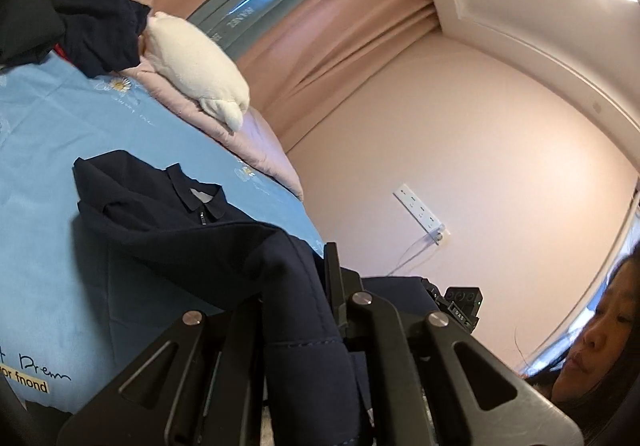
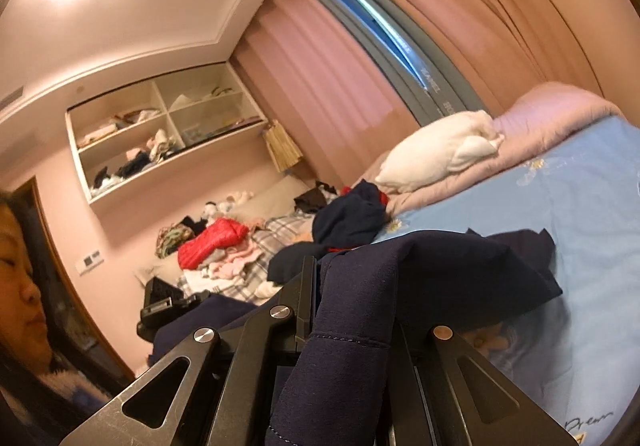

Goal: Fold large clothes

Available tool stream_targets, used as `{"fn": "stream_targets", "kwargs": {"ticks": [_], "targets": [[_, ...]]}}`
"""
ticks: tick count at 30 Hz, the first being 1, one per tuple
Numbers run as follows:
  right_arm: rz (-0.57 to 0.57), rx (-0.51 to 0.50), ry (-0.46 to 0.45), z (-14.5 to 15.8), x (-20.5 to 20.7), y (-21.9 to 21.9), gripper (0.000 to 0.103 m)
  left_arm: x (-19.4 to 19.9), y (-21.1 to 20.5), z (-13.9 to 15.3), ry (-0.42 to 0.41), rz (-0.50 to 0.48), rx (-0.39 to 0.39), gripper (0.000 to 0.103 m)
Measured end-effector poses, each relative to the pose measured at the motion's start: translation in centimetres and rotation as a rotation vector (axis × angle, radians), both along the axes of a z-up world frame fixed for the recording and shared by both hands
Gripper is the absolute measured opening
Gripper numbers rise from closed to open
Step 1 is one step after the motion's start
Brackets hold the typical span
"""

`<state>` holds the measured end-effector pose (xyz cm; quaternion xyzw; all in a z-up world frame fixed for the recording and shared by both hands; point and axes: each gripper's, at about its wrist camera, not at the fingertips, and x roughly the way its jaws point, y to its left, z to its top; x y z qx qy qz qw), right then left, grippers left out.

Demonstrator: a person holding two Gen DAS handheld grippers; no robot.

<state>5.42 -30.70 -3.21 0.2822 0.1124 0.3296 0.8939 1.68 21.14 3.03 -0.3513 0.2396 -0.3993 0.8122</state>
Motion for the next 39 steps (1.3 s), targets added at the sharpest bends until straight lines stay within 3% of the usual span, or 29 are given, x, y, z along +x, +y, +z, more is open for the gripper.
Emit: {"fn": "stream_targets", "kwargs": {"ticks": [11, 20, 27, 32, 39], "targets": [[-0.023, 0.080, 0.114, -1.2, 6.0, -1.8, 0.007, 5.9, 0.1, -1.4, 0.113, 0.023, -0.016, 0.007], [-0.064, 0.144, 0.239, -2.7, 13.2, -3.1, 0.007, 14.6, 0.4, -3.5, 0.241, 0.075, -0.019, 0.012], [-0.113, 0.174, 0.364, -5.9, 17.8, -4.7, 0.007, 21.0, 0.5, -7.5, 0.366, 0.117, -0.014, 0.010], [-0.135, 0.147, 0.477, -9.1, 20.2, -4.7, 0.007, 24.1, -0.5, -10.9, 0.450, 0.145, 0.052, 0.010], [-0.152, 0.129, 0.578, -11.3, 22.6, -4.5, 0.007, 27.7, -0.8, -15.6, 0.581, 0.162, 0.057, 0.010]]}}
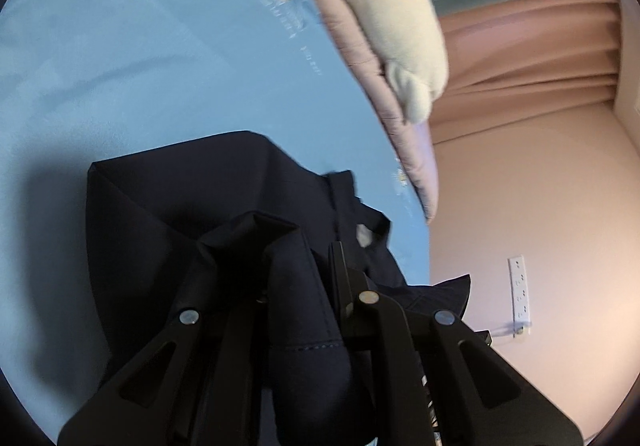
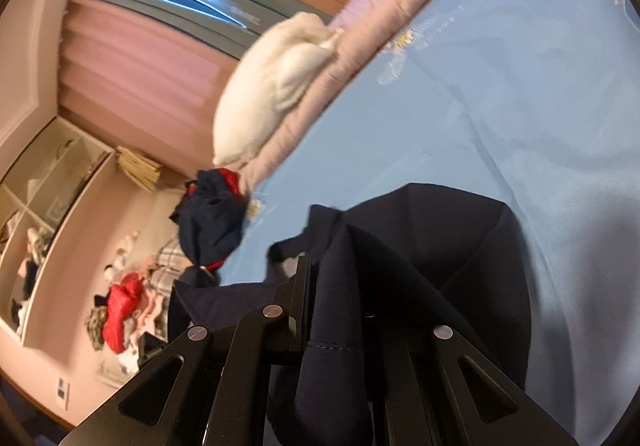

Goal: Fold large clothes

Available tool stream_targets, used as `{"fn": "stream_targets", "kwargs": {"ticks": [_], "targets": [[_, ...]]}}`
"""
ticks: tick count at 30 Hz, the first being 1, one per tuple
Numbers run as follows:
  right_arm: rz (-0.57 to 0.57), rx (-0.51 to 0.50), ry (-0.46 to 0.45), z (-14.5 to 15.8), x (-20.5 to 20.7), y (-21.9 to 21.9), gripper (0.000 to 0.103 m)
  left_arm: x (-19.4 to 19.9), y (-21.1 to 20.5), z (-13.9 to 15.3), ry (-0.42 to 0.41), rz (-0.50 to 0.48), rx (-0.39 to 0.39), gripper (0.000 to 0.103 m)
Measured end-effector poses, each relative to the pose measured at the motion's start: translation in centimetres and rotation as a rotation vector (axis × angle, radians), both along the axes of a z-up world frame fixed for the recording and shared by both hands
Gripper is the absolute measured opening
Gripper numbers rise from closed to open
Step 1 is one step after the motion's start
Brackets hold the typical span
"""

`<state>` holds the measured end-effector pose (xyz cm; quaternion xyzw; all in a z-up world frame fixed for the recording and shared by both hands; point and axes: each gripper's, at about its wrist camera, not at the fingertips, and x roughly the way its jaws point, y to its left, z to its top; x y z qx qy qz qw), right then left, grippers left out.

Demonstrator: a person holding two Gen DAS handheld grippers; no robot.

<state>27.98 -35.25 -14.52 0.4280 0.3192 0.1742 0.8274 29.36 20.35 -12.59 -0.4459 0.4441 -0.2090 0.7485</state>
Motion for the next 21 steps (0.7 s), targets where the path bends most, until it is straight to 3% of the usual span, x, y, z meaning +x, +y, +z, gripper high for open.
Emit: {"fn": "stream_targets", "kwargs": {"ticks": [10, 15, 18, 19, 20, 21], "targets": [[-0.031, 0.038, 0.140, -3.3, 2.7, -0.4, 0.007, 2.8, -0.1, -3.1, 0.108, 0.024, 0.003, 0.013], [-0.046, 0.111, 0.178, -4.3, 3.0, -1.5, 0.008, 4.4, -0.4, -4.3, 0.162, 0.039, -0.009, 0.016], [-0.049, 0.180, 0.178, -4.5, 3.3, -1.9, 0.022, 4.9, 0.0, -4.5, 0.174, 0.069, -0.062, 0.035], [-0.052, 0.208, 0.170, -4.5, 3.3, -2.1, 0.033, 5.1, 0.2, -4.3, 0.171, 0.086, -0.074, 0.039], [-0.058, 0.239, 0.158, -4.4, 3.3, -2.3, 0.044, 5.2, 0.3, -4.1, 0.162, 0.100, -0.091, 0.050], [-0.066, 0.281, 0.139, -4.2, 3.3, -2.6, 0.050, 5.4, 0.3, -3.8, 0.148, 0.114, -0.093, 0.058]]}}
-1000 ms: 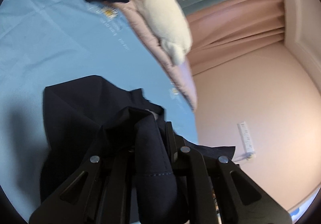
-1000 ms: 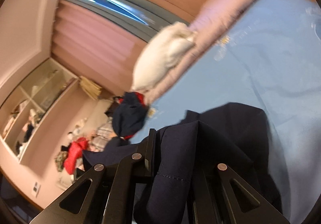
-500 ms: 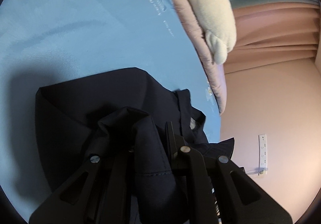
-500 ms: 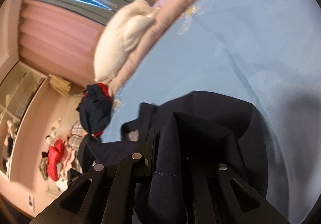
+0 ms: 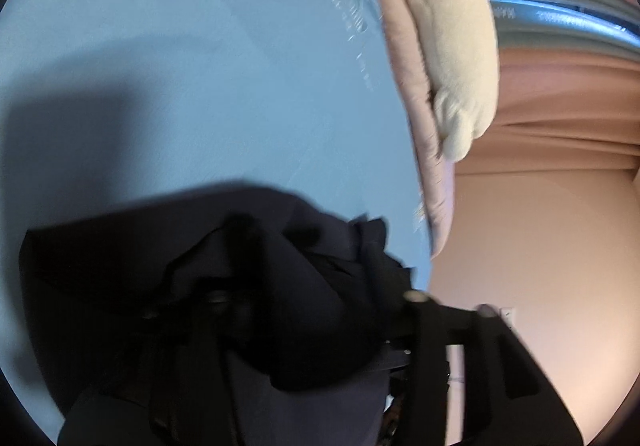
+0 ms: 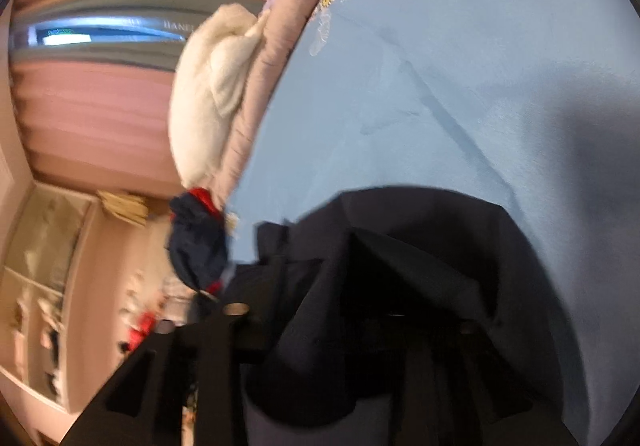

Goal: Fold large clothes

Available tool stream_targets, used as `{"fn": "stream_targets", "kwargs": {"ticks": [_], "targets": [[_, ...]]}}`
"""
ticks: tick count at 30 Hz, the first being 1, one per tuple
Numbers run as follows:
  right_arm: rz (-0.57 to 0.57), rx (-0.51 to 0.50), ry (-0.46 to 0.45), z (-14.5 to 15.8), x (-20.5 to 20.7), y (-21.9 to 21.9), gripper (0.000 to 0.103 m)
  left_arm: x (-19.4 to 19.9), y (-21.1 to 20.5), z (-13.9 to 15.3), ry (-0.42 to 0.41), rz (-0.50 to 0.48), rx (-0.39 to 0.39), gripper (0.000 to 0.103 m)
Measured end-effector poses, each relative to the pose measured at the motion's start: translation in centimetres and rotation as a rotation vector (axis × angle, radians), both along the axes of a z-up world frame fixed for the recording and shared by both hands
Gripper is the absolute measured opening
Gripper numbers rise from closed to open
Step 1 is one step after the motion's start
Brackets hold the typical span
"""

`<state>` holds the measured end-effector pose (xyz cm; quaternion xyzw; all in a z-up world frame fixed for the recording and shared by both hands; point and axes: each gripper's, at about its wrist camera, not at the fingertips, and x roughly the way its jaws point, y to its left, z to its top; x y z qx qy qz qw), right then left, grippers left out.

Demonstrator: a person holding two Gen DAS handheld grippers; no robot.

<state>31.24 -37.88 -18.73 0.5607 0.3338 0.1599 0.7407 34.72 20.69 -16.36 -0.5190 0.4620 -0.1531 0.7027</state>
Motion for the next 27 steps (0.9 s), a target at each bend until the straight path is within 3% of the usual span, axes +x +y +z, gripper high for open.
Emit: {"fn": "stream_targets", "kwargs": {"ticks": [2, 7, 11, 17, 20, 22, 25, 27], "targets": [[-0.017, 0.015, -0.021, 0.6, 0.2, 0.1, 0.062, 0.4, -0.1, 0.8, -0.018, 0.020, 0.041, 0.064], [-0.145, -0.001, -0.054, 1.6, -0.3, -1.8, 0.065, 1.5, 0.9, 1.7, -0.047, 0.081, 0.092, 0.067], [-0.178, -0.056, -0.035, 2.0, -1.7, -2.4, 0.065, 0.8, 1.7, 3.1, -0.063, 0.121, 0.174, 0.068], [-0.099, -0.334, -0.085, 5.5, -4.5, 0.3, 0.065, -3.4, -0.6, 5.3, -0.109, -0.043, 0.465, 0.068], [-0.036, -0.581, -0.107, 7.8, -6.1, 3.4, 0.065, -6.7, -2.5, 6.2, -0.160, -0.123, 0.590, 0.068], [0.001, -0.752, -0.108, 8.4, -7.7, 5.4, 0.064, -9.6, -4.3, 6.5, -0.189, -0.181, 0.723, 0.068], [0.055, -0.905, -0.109, 8.3, -9.6, 7.8, 0.053, -13.2, -6.8, 6.6, -0.249, -0.241, 0.857, 0.068], [0.078, -0.940, -0.117, 8.1, -10.5, 8.5, 0.046, -14.8, -7.7, 6.0, -0.273, -0.258, 0.899, 0.068]]}}
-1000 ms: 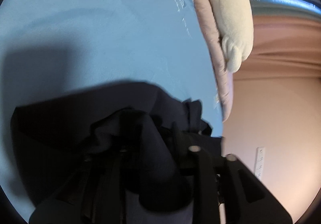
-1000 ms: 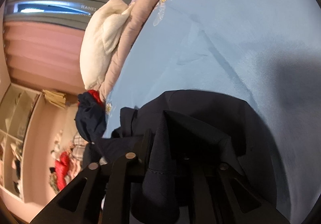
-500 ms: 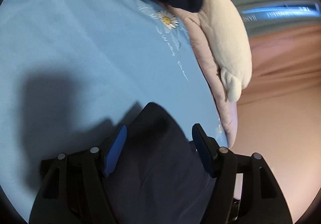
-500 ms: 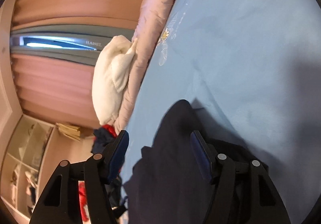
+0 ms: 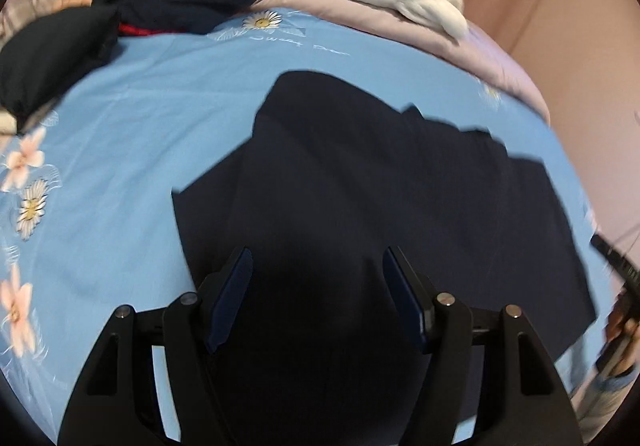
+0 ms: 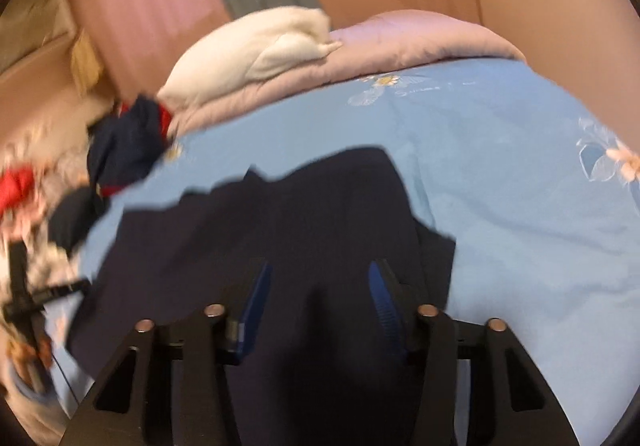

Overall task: Fold large clothes
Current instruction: 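Release the folded hem with both tools and pull them back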

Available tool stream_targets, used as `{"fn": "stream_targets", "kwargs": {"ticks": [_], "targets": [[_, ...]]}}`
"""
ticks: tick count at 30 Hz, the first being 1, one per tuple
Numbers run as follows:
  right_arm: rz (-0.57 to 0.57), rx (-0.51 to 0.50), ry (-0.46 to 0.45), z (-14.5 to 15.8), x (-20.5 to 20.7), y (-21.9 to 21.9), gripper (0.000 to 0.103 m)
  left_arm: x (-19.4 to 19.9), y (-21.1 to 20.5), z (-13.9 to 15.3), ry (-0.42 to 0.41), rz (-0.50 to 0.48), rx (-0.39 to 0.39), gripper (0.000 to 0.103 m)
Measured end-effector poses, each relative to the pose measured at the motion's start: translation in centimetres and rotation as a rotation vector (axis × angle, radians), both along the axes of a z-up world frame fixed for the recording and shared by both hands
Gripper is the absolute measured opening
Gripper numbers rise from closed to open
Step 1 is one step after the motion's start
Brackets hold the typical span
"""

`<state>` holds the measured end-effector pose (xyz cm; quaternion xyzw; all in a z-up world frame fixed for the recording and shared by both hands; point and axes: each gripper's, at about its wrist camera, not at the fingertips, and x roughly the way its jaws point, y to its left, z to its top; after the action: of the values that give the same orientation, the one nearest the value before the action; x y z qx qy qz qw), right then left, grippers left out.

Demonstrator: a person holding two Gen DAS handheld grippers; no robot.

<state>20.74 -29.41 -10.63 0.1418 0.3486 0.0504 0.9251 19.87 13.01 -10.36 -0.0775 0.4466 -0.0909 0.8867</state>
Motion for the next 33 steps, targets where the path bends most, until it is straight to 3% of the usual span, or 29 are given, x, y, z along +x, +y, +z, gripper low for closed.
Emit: {"fn": "stream_targets", "kwargs": {"ticks": [2, 7, 13, 26, 33], "targets": [[0.023, -0.042, -0.002, -0.4, -1.1, 0.7, 0.043, -1.6, -0.5, -0.7, -0.003, -0.020, 0.028, 0.068], [0.015, -0.161, 0.098, -3.3, -2.5, 1.8, 0.039, -4.0, -2.1, -1.5, -0.035, -0.042, 0.128, 0.068], [0.003, -0.197, 0.130, -5.5, -3.7, 2.4, 0.036, -4.3, -2.2, -2.2, -0.016, -0.029, 0.134, 0.068], [-0.017, -0.117, 0.121, -3.3, -5.3, 2.0, 0.036, -5.8, -2.3, -2.2, 0.008, -0.023, 0.129, 0.068], [-0.022, -0.108, 0.149, -5.2, -5.0, 1.9, 0.036, -6.1, -2.4, -2.6, 0.009, -0.019, 0.145, 0.072]]}}
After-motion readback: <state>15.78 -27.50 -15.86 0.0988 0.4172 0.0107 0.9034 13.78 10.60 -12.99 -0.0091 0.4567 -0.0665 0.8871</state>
